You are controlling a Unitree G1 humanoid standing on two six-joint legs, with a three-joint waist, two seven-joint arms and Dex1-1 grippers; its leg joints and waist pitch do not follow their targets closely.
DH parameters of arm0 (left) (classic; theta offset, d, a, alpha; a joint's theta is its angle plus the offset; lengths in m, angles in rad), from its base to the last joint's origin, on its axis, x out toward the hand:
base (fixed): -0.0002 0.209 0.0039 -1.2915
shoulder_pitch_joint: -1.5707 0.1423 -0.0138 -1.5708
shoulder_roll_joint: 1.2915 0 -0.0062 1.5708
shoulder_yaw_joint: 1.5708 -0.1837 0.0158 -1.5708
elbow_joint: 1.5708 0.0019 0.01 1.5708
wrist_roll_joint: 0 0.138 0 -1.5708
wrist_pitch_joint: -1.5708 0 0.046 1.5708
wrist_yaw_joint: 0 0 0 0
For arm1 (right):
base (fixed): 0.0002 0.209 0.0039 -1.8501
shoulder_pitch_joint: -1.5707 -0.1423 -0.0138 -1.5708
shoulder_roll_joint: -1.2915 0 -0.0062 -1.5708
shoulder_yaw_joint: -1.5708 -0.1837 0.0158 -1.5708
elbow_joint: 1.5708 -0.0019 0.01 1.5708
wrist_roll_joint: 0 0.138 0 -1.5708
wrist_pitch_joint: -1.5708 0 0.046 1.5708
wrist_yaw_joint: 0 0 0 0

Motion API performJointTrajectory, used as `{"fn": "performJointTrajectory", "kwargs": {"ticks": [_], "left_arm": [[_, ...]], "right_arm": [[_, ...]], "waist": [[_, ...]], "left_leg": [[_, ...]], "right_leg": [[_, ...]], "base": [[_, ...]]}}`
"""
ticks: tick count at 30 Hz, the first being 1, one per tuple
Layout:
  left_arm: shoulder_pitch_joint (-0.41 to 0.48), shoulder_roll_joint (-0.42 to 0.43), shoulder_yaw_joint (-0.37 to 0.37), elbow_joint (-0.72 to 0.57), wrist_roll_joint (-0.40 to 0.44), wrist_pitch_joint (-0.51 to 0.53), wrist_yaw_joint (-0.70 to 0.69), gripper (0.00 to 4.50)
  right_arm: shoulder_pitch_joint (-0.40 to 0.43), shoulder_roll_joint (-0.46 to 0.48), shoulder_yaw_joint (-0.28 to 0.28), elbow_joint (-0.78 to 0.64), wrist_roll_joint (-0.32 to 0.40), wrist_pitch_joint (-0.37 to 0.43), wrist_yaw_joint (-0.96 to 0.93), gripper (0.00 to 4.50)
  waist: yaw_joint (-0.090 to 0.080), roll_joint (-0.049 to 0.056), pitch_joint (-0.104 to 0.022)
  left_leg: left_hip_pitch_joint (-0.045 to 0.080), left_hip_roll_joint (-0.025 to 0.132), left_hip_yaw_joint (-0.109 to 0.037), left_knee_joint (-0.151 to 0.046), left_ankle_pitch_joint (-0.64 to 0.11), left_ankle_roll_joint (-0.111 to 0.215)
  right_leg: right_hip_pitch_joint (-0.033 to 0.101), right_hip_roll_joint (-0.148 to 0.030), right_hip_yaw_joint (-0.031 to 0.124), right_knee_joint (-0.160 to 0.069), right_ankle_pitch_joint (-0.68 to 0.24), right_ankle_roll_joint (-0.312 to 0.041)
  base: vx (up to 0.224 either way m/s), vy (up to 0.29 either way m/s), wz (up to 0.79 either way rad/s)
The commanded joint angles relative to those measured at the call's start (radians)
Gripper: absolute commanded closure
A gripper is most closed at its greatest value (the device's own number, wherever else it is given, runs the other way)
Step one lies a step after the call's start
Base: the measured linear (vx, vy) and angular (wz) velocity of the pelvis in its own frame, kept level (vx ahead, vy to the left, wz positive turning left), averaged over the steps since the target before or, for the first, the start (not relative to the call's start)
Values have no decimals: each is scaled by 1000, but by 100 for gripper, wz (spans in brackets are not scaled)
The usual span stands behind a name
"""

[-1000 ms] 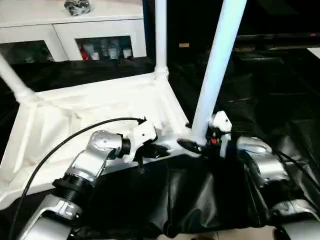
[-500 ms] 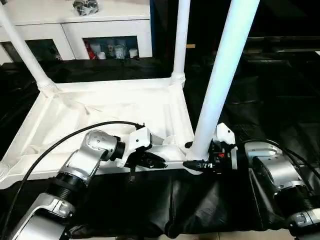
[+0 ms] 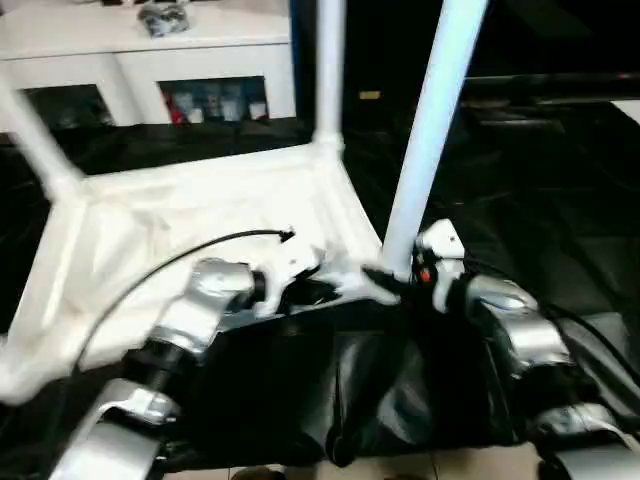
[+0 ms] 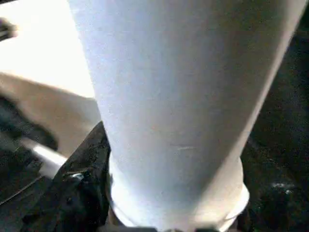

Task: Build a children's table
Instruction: Rotate leg to tighten

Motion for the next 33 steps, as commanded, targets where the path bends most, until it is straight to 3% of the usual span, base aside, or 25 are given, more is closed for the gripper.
{"fn": "performJointTrajectory", "kwargs": {"ticks": [1,6,7,10,16,20,23,26,29,33], "left_arm": [[-24,-73,-20,4,13,37,92,450],[-20,-129,-36,-16,25,46,125,450],[-19,-129,-40,-17,25,46,119,450],[-18,-125,-47,-16,28,42,112,450],[-16,-108,-45,-13,21,14,84,450],[-2,-78,-50,-30,8,-8,9,450],[14,-37,-57,-46,-21,-52,-92,450],[17,-3,-58,-40,-36,-85,-163,450],[11,27,-56,-21,-45,-111,-228,450],[-5,53,-51,7,-46,-136,-276,450]], "right_arm": [[-22,83,39,62,-34,13,-101,171],[-60,157,13,139,-47,-6,-212,171],[-60,163,10,139,-39,-5,-203,136],[-61,171,6,138,-24,1,-183,101],[-60,159,19,127,-46,-22,-170,69],[-48,122,33,104,-53,-61,-86,69],[-16,71,64,34,-35,-56,51,69],[25,16,106,-47,-4,-35,219,69],[66,-43,150,-121,15,-10,370,69],[92,-91,179,-179,29,24,477,69]], "waist": [[-4,-8,-60],[-10,-8,-62],[-11,-8,-63],[-14,-7,-62],[-17,-3,-62],[-16,-3,-66],[-8,-3,-69],[-4,-2,-72],[8,-3,-65],[14,-2,-60]], "left_leg": [[20,63,-36,-81,-199,17],[17,61,-37,-79,-184,33],[17,61,-37,-79,-181,35],[17,62,-37,-80,-183,49],[18,63,-38,-82,-204,42],[15,63,-37,-78,-167,57],[12,63,-35,-70,-114,100],[13,66,-32,-67,-98,120],[15,68,-32,-71,-147,114],[22,71,-32,-79,-206,73]], "right_leg": [[37,-87,43,-81,-200,-234],[39,-89,42,-83,-192,-234],[40,-88,41,-82,-184,-236],[40,-87,41,-80,-156,-240],[40,-88,41,-80,-154,-246],[44,-88,41,-73,-92,-257],[50,-86,38,-63,10,-274],[48,-83,35,-56,57,-286],[45,-84,35,-67,-39,-275],[40,-86,39,-78,-162,-257]], "base": [[0,0,0],[0,0,0],[0,0,0],[0,0,0],[0,0,0],[0,0,0],[0,0,0],[0,0,0],[0,0,0],[0,0,0]]}}
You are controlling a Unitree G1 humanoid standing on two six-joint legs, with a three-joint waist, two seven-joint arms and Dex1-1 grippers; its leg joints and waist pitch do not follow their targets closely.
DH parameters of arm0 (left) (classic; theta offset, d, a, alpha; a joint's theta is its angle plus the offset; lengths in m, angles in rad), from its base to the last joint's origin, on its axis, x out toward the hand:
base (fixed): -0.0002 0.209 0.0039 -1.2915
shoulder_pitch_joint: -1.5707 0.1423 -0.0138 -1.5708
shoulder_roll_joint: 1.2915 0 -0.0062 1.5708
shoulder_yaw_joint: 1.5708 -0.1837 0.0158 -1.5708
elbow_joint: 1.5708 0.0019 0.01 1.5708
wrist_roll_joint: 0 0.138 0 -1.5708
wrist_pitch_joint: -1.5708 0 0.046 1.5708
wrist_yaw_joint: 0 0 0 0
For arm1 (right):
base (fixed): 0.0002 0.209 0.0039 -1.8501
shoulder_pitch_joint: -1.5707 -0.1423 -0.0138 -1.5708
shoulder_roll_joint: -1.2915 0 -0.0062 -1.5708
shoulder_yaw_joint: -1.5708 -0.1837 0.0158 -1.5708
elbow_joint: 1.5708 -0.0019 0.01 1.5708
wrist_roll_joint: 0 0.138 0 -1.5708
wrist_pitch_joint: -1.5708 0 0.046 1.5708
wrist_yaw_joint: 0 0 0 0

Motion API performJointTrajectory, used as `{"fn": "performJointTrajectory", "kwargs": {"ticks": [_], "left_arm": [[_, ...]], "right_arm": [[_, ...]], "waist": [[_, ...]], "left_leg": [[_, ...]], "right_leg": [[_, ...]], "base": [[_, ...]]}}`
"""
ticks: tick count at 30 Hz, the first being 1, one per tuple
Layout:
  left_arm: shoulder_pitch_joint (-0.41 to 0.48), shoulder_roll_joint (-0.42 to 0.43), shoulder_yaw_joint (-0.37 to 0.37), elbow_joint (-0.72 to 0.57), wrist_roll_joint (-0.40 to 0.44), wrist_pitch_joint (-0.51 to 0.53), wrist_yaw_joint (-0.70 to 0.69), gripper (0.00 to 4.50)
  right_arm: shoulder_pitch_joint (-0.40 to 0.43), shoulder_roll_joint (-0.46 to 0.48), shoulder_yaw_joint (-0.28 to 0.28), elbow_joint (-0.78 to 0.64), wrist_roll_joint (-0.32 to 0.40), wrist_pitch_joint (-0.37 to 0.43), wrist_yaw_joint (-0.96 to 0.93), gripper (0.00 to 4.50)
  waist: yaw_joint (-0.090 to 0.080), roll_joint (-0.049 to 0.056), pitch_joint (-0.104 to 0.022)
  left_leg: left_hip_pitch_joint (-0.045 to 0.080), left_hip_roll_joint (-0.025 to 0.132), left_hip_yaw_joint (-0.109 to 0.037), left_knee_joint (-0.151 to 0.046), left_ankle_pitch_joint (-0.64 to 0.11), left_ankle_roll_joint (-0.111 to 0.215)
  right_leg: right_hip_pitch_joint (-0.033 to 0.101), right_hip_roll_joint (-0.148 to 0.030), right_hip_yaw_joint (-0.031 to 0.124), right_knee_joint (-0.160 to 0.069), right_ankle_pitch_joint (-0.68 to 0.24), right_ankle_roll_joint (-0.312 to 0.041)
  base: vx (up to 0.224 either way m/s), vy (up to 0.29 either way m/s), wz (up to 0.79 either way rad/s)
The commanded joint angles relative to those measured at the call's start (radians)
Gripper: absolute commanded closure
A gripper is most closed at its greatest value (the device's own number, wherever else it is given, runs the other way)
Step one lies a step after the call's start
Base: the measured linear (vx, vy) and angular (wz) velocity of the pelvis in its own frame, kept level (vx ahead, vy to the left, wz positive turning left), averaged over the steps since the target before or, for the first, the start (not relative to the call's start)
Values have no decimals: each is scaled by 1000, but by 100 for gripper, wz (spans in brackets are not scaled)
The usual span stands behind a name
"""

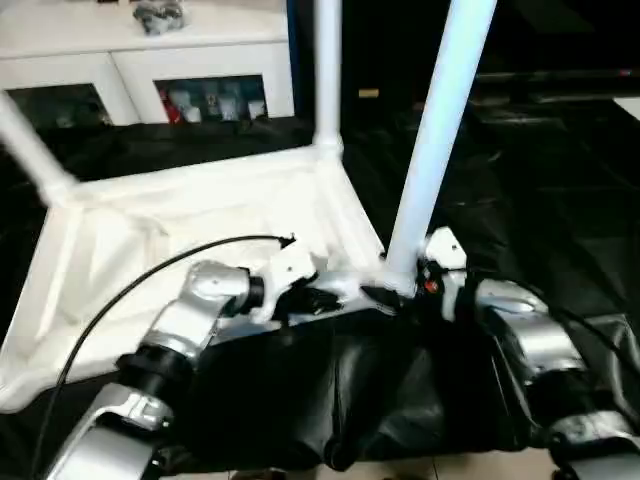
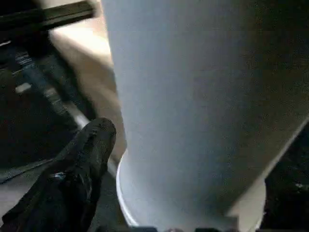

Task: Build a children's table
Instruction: Rotate leg to tighten

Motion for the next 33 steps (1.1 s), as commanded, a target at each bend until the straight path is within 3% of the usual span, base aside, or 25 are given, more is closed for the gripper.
{"fn": "performJointTrajectory", "kwargs": {"ticks": [1,9,14,24,26,27,28,30,33], "left_arm": [[-33,-24,-42,7,-14,-28,-27,450],[-70,7,-30,68,-14,-61,-85,450],[-67,9,-30,77,-13,-72,-96,450],[-66,-8,-22,97,0,-69,-46,450],[-79,-50,-3,115,13,-45,57,450],[-87,-85,5,124,27,-45,135,450],[-87,-86,5,124,27,-45,137,450],[-83,-129,2,109,39,-29,200,450],[-83,-176,1,99,50,-3,269,450]], "right_arm": [[18,22,105,-56,13,31,111,69],[52,-29,151,-134,34,89,243,132],[57,-30,155,-133,19,90,245,163],[56,13,122,-114,8,87,151,171],[21,75,80,-30,-40,45,-33,171],[-13,121,47,39,-65,42,-170,172],[-14,123,46,40,-65,42,-174,172],[-57,186,-3,115,-68,54,-342,173],[-92,245,-41,176,-73,55,-502,174]], "waist": [[1,-4,-58],[20,-4,-62],[21,-5,-64],[20,-9,-63],[10,-5,-55],[-1,-8,-47],[-4,-10,-44],[-22,-4,-41],[-37,-8,-46]], "left_leg": [[24,68,-31,-77,-212,67],[27,69,-32,-76,-184,57],[23,69,-32,-75,-166,61],[23,68,-31,-74,-167,60],[29,66,-33,-81,-219,28],[31,62,-38,-86,-278,-1],[34,60,-41,-88,-303,-11],[46,60,-49,-92,-377,-38],[36,60,-52,-99,-369,-37]], "right_leg": [[40,-87,43,-77,-174,-257],[39,-90,45,-75,-156,-251],[40,-90,43,-70,-125,-258],[39,-90,43,-72,-150,-249],[30,-93,44,-83,-245,-241],[32,-95,41,-92,-360,-222],[32,-96,41,-99,-420,-204],[24,-100,41,-112,-541,-163],[29,-94,41,-108,-471,-162]], "base": [[0,0,0],[0,0,0],[0,0,0],[0,0,0],[0,0,0],[0,0,0],[0,0,0],[-25,4,-2],[0,0,0]]}}
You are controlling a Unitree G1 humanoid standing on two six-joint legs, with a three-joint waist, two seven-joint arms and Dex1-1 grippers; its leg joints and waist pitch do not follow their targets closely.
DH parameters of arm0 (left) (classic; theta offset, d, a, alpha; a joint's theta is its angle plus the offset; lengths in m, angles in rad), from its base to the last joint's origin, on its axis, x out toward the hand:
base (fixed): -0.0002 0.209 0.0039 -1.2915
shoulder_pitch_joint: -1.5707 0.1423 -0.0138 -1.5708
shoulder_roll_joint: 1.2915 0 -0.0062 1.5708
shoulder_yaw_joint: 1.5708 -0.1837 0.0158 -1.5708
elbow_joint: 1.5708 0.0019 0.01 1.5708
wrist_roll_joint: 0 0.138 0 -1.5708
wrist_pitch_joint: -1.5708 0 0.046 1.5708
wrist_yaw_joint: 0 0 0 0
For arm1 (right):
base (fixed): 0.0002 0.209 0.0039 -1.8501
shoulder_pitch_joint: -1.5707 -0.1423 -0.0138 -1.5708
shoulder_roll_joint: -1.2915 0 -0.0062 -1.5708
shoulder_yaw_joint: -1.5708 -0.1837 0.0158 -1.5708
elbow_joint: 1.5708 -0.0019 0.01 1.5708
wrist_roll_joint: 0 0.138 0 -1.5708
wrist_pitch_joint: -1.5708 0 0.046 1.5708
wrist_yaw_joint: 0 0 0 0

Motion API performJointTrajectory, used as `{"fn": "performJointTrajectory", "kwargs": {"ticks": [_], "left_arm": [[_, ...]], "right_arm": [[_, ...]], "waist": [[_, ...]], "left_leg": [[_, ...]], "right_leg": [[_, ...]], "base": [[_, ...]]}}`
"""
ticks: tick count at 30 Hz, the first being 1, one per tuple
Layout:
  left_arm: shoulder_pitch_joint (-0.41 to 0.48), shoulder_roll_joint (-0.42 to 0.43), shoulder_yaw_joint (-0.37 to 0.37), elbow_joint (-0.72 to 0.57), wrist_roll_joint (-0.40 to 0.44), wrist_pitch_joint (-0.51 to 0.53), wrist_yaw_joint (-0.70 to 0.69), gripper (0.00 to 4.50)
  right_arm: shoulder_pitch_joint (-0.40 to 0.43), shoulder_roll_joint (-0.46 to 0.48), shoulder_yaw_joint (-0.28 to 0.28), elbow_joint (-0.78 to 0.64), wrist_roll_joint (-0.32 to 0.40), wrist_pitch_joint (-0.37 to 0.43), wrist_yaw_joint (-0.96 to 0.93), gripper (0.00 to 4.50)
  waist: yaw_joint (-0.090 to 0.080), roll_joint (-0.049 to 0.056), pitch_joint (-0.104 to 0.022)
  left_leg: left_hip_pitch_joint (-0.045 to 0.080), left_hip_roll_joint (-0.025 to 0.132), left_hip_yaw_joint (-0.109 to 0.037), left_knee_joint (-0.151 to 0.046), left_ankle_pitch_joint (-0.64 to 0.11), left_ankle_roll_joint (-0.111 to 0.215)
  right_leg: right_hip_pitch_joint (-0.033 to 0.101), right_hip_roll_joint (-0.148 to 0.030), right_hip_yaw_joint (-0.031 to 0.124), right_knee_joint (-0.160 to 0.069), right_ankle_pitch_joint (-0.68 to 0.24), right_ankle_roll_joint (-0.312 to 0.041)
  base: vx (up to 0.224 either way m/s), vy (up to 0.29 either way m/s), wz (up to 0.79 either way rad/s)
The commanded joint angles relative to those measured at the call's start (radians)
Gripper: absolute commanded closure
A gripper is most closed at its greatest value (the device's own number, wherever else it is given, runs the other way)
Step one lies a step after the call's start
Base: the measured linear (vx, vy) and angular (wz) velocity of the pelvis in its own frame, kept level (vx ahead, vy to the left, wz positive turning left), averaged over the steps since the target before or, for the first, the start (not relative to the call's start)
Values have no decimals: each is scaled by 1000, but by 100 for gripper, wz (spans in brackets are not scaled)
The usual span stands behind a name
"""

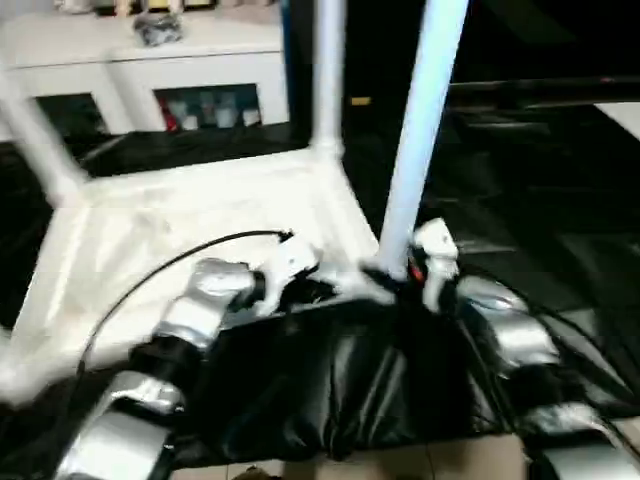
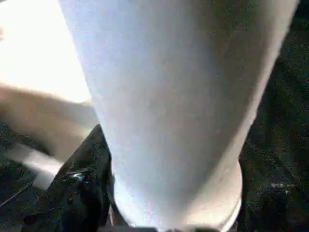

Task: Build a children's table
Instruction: Rotate leg to tighten

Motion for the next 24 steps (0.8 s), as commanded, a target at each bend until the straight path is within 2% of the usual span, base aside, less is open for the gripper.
{"fn": "performJointTrajectory", "kwargs": {"ticks": [1,2,3,5,6,9,10,11,12,14,15,17,18,19,20,21,22,24], "left_arm": [[-28,-87,-39,-34,-5,14,58,450],[-31,-106,-38,-33,4,27,89,450],[-34,-121,-41,-32,14,30,111,450],[-35,-126,-41,-30,21,28,118,450],[-34,-127,-42,-30,22,29,119,450],[-33,-125,-50,-33,33,24,116,450],[-29,-119,-55,-37,33,19,105,450],[-28,-116,-56,-39,33,17,101,450],[-24,-109,-59,-44,31,13,90,450],[-21,-102,-61,-50,26,6,76,450],[-19,-99,-62,-54,22,1,67,450],[-5,-78,-68,-80,0,-21,0,450],[2,-60,-73,-93,-9,-30,-48,450],[2,-60,-73,-93,-9,-30,-48,450],[5,-53,-74,-96,-10,-33,-63,450],[5,-34,-74,-90,-11,-50,-95,450],[5,-34,-74,-90,-11,-50,-95,450],[5,-15,-73,-85,-16,-61,-127,450]], "right_arm": [[-19,92,53,61,-21,10,-80,174],[-33,116,41,87,-30,0,-137,174],[-45,137,32,108,-37,-8,-178,174],[-53,150,24,126,-38,-23,-189,174],[-55,155,21,131,-36,-30,-189,118],[-63,171,8,141,-13,-34,-166,98],[-64,171,9,138,-13,-37,-158,98],[-64,171,10,136,-14,-38,-157,68],[-66,166,15,137,-25,-55,-163,59],[-68,160,13,137,-28,-68,-163,56],[-69,157,12,138,-28,-74,-159,25],[-66,130,23,129,-27,-100,-97,25],[-57,106,40,113,-33,-112,-34,25],[-57,106,40,113,-33,-112,-34,25],[-52,97,46,106,-36,-116,-9,25],[-29,69,72,69,-30,-117,83,25],[-29,69,72,69,-30,-117,83,25],[-5,41,96,28,-17,-111,177,25]], "waist": [[-5,-8,-47],[-6,-7,-49],[-7,-11,-49],[-3,-10,-51],[-2,-9,-52],[0,-7,-53],[0,-7,-54],[0,-7,-54],[-1,-4,-54],[-2,-2,-53],[-2,-3,-54],[-2,-2,-55],[-1,-1,-58],[1,-2,-59],[1,-1,-61],[2,-2,-64],[4,-3,-65],[11,0,-66]], "left_leg": [[20,64,-50,-94,-365,-32],[22,64,-46,-91,-354,-29],[18,63,-45,-91,-336,-22],[17,62,-42,-88,-317,-7],[15,61,-41,-88,-299,2],[12,63,-39,-87,-275,20],[12,63,-39,-87,-270,21],[11,64,-39,-88,-260,24],[12,64,-38,-88,-265,22],[13,64,-38,-89,-280,18],[13,64,-38,-89,-283,17],[13,65,-39,-89,-282,16],[9,65,-38,-87,-260,25],[8,65,-38,-86,-249,31],[6,66,-35,-82,-217,43],[2,64,-35,-79,-180,58],[1,64,-34,-77,-166,69],[2,68,-31,-72,-133,97]], "right_leg": [[16,-91,44,-103,-449,-175],[13,-91,47,-101,-414,-193],[16,-90,46,-99,-383,-202],[17,-91,48,-98,-358,-207],[20,-90,48,-96,-331,-211],[24,-91,47,-93,-296,-219],[24,-90,47,-92,-287,-220],[26,-89,47,-89,-267,-225],[24,-88,46,-89,-260,-228],[24,-88,46,-90,-259,-232],[24,-88,47,-89,-259,-233],[25,-89,47,-87,-249,-236],[30,-89,47,-82,-206,-245],[31,-89,46,-80,-185,-250],[32,-87,47,-74,-124,-264],[37,-86,44,-67,-68,-275],[40,-85,43,-65,-44,-277],[38,-85,41,-58,14,-293]], "base": [[0,0,0],[0,0,0],[0,0,0],[0,0,0],[0,0,0],[0,0,0],[0,0,0],[0,0,0],[0,0,0],[0,0,0],[0,0,0],[0,0,0],[0,0,0],[0,0,0],[0,0,0],[0,0,0],[0,0,0],[0,0,0]]}}
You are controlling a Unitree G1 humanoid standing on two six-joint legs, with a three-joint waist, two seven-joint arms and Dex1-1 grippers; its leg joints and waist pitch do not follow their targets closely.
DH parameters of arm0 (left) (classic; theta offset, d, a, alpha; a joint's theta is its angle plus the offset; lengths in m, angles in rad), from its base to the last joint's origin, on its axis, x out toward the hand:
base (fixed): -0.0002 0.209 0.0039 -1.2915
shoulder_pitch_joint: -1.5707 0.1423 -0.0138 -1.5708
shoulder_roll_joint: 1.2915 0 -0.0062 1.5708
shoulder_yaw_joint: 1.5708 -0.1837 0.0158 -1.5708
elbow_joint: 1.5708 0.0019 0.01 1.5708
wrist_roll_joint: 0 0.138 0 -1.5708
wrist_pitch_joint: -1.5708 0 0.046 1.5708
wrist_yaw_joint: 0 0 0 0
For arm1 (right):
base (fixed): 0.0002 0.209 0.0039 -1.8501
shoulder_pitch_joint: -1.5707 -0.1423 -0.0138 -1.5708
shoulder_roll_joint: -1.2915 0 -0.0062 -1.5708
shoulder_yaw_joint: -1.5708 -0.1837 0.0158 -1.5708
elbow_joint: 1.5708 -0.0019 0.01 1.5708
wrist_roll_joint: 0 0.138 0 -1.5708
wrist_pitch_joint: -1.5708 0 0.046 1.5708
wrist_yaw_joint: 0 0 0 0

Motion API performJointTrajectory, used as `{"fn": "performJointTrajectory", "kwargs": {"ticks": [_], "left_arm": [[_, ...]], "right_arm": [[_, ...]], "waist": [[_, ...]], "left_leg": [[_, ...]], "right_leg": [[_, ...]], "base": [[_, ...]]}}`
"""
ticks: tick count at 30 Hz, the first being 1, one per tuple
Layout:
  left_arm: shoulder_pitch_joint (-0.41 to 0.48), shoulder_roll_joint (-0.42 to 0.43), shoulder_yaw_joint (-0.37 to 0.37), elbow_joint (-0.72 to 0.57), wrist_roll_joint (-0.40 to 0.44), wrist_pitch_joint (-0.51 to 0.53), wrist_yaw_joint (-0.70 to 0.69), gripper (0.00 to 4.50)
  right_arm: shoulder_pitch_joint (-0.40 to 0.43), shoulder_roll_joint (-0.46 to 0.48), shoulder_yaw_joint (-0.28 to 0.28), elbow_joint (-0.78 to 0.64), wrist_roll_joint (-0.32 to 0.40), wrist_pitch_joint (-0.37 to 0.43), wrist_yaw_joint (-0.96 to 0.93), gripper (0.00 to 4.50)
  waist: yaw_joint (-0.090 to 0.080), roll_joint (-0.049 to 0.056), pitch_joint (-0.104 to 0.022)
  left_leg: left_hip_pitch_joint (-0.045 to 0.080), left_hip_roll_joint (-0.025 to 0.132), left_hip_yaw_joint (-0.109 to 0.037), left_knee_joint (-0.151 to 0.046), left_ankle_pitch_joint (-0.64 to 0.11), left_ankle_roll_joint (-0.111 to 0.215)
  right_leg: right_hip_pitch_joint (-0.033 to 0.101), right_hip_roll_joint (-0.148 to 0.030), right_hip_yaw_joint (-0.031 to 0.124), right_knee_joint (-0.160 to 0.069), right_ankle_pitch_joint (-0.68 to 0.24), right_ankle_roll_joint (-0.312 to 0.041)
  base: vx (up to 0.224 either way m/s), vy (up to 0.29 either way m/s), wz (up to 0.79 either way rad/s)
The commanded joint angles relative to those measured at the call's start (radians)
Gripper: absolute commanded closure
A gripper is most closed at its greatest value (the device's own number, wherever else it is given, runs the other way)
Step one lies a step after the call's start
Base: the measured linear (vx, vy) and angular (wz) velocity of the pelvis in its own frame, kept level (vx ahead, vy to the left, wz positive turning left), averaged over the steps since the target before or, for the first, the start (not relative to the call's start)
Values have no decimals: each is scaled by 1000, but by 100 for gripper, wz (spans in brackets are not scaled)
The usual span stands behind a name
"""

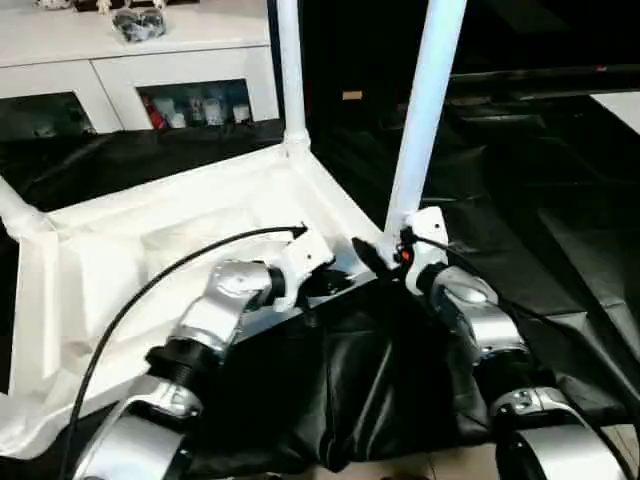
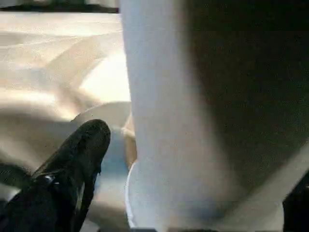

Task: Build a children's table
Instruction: Rotate leg to tighten

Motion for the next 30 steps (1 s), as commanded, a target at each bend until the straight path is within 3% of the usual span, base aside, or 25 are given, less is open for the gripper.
{"fn": "performJointTrajectory", "kwargs": {"ticks": [1,6,11,12,15,19,26,30], "left_arm": [[-7,-28,-71,-34,-14,-43,-76,450],[-18,49,-58,-16,-44,-64,-204,450],[-35,74,-46,9,-52,-75,-247,450],[-38,77,-44,12,-54,-75,-253,450],[-53,87,-37,33,-58,-81,-274,450],[-62,93,-34,50,-61,-89,-285,450],[-57,94,-29,57,-58,-96,-298,450],[-48,71,-18,49,-72,-87,-265,450]], "right_arm": [[11,34,103,-31,1,16,107,25],[107,-108,216,-221,66,95,478,25],[130,-167,251,-287,78,148,590,25],[131,-173,254,-293,79,154,602,48],[140,-197,267,-325,85,188,644,59],[149,-210,275,-349,85,210,661,88],[157,-207,274,-366,86,231,663,134],[129,-139,217,-291,61,187,502,162]], "waist": [[5,-3,-67],[20,-4,-60],[26,-4,-57],[27,-4,-57],[27,-5,-58],[32,-5,-60],[38,-3,-60],[39,-1,-58]], "left_leg": [[9,65,-31,-67,-129,100],[13,71,-31,-72,-181,101],[20,72,-31,-77,-223,64],[21,72,-31,-78,-229,56],[21,70,-32,-78,-227,48],[18,70,-32,-74,-190,59],[21,72,-33,-76,-203,49],[21,71,-33,-78,-214,35]], "right_leg": [[47,-86,42,-57,13,-287],[43,-86,42,-66,-86,-275],[37,-87,45,-74,-163,-268],[37,-88,45,-75,-178,-265],[39,-89,46,-76,-189,-260],[41,-90,46,-71,-140,-264],[39,-90,45,-73,-165,-259],[36,-93,46,-76,-191,-256]], "base": [[0,0,0],[0,0,0],[0,0,0],[0,0,0],[0,0,0],[0,0,0],[0,0,0],[0,0,0]]}}
